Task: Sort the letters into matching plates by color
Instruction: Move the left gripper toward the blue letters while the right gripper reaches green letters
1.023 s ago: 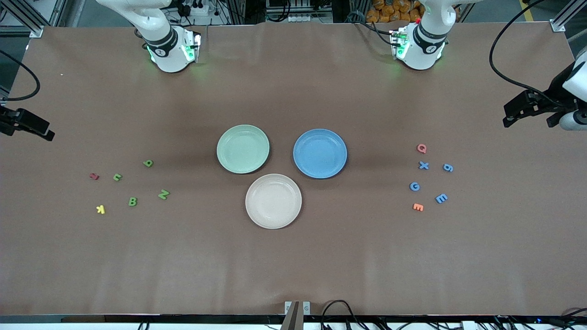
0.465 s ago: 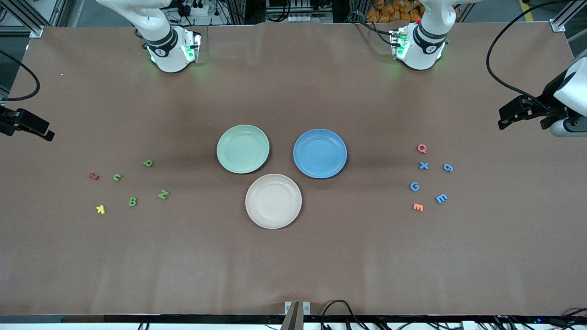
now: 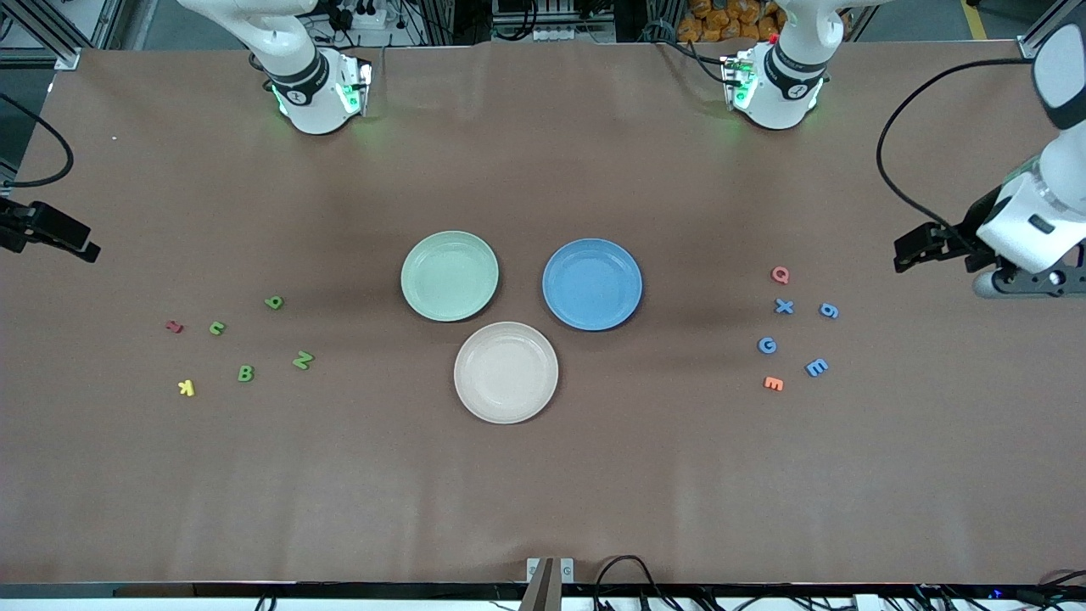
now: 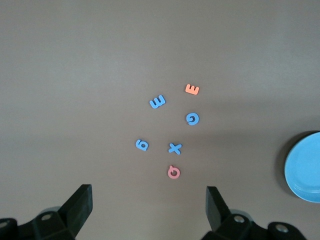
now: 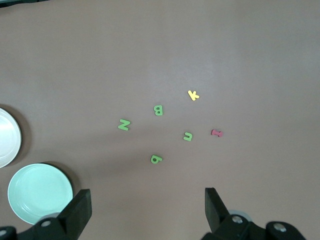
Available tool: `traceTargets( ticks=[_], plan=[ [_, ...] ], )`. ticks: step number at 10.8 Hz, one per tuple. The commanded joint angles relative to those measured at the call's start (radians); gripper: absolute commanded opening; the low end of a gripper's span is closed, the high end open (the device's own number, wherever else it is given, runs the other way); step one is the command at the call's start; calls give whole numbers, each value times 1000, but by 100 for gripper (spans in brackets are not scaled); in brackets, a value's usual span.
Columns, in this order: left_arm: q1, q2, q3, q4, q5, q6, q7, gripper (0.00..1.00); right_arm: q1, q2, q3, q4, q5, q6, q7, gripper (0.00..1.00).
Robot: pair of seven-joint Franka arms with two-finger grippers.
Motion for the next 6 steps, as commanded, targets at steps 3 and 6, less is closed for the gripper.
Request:
traceTargets(
  ticks=[3, 6],
  plan=[
    [5, -1, -4, -179, -11, 223, 25, 100, -6, 0, 7, -8, 0, 3, 15, 100],
    [13, 46, -2, -203, -11, 318, 229, 100, -3, 8, 7, -23, 6, 12, 15, 100]
  ],
)
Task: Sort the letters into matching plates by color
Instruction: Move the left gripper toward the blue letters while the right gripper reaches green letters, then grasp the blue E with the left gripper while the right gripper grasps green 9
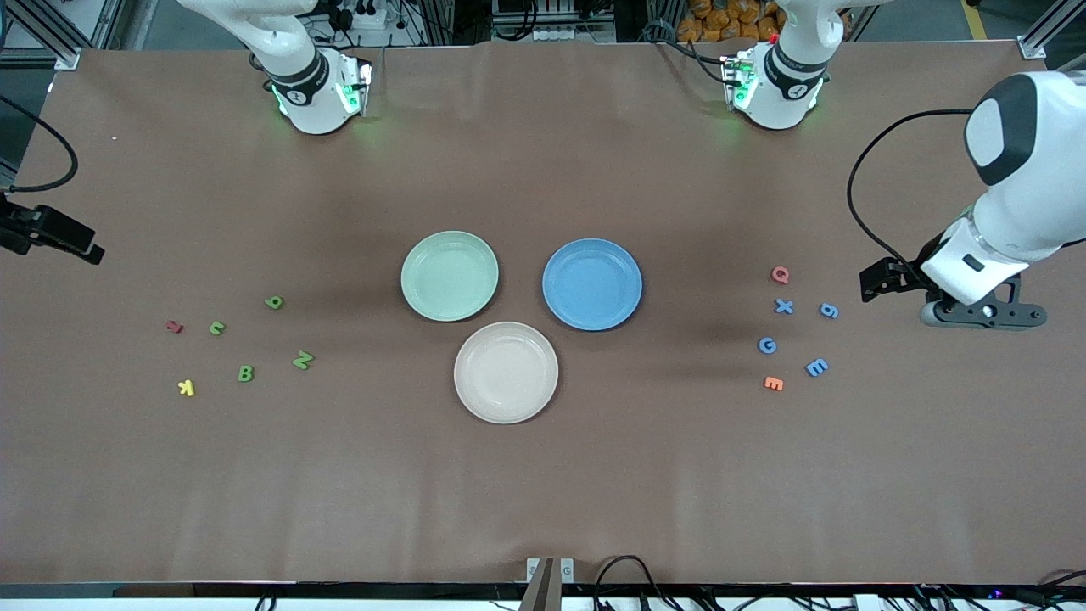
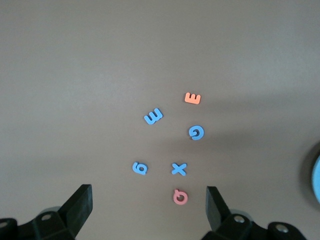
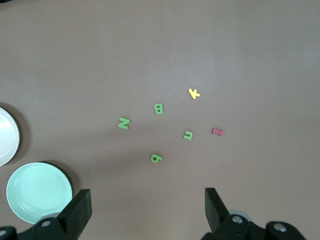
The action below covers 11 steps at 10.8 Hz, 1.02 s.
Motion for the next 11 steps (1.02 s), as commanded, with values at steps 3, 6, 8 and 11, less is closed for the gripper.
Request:
traceTargets(
  ticks=[3, 6, 8, 11],
  plan=[
    [10, 77, -2, -19, 28, 83, 203, 100, -4, -9, 6, -101, 11, 70, 15, 100],
    [13, 129, -2, -16, 90, 109, 299, 100, -3, -7, 6, -197, 11, 153, 123, 100],
    [46, 169, -2, -18, 90, 173, 414, 100, -1, -7, 8, -273, 14, 231, 208, 100],
    [57, 244, -4, -18, 88, 256, 514, 100, -3, -1, 8, -391, 72, 378, 291, 100]
  ],
)
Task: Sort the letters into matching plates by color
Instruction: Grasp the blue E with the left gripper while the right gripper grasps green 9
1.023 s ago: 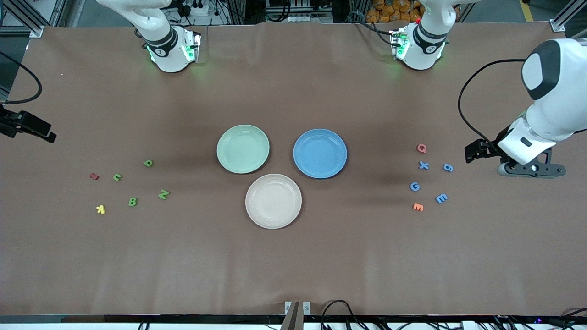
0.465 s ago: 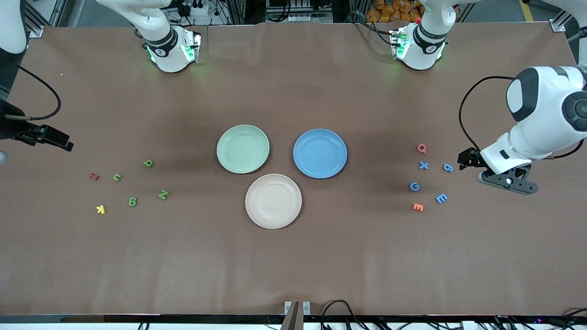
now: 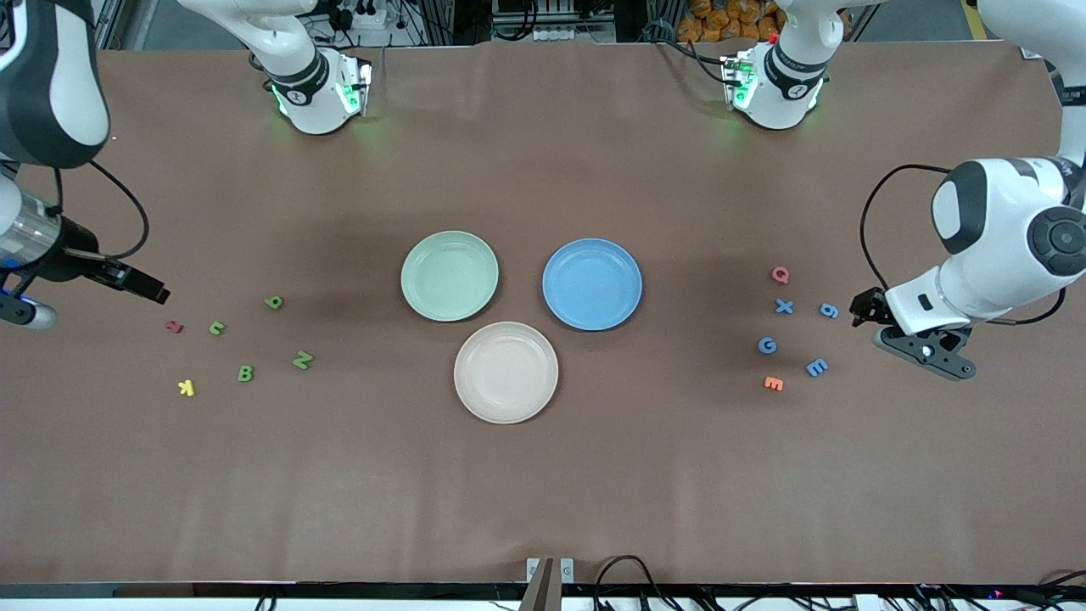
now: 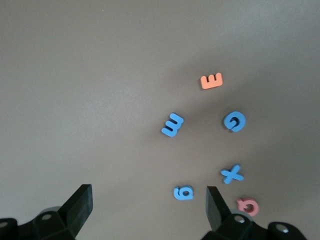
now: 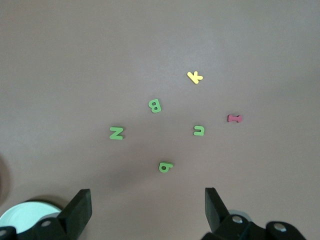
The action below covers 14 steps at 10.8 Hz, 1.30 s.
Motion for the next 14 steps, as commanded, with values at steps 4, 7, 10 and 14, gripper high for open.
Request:
traceTargets(
  ticks=[4, 7, 10, 14],
  plan=[
    [3, 144, -7, 9, 9, 158, 161, 100, -13, -7, 4, -236, 189, 259, 100, 100],
    [10, 211, -7, 7, 11, 263, 229, 100, -12, 32, 2, -300, 188, 348, 189, 100],
    [7, 247, -8, 4, 6, 328, 247, 100, -10, 84, 2, -374, 188, 482, 234, 100],
    [4, 276, -11, -17, -32, 357, 231, 100, -2, 118, 2, -464, 186, 593, 234, 100]
  ],
)
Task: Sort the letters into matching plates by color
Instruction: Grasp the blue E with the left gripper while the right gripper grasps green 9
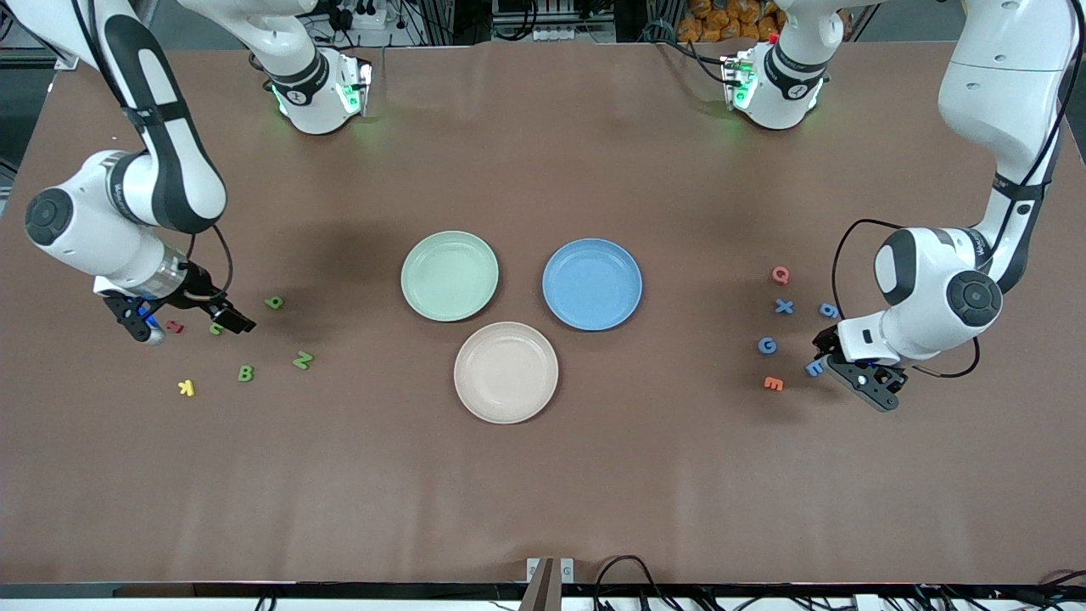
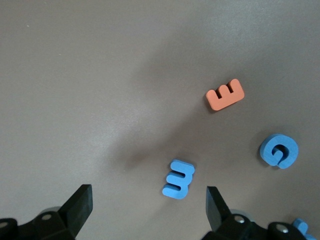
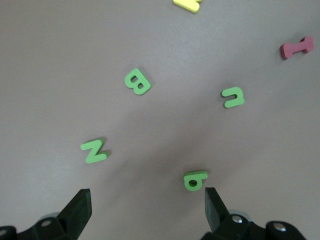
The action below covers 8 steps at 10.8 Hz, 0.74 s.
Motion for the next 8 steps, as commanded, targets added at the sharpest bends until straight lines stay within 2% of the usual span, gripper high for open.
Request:
traceTargets(
  ticks=[1, 4, 8],
  plan=[
    [-3, 20, -6, -49, -25, 103, 4, 100, -1, 14, 5, -56, 11, 56, 13, 100],
    [-3, 40, -6, -66, -27, 137, -18, 99, -2, 65, 5, -93, 10, 140, 12, 100],
    [-6, 41, -6, -71, -27, 137, -50, 85, -4, 117, 5, -94, 8, 191, 13, 100]
  ],
)
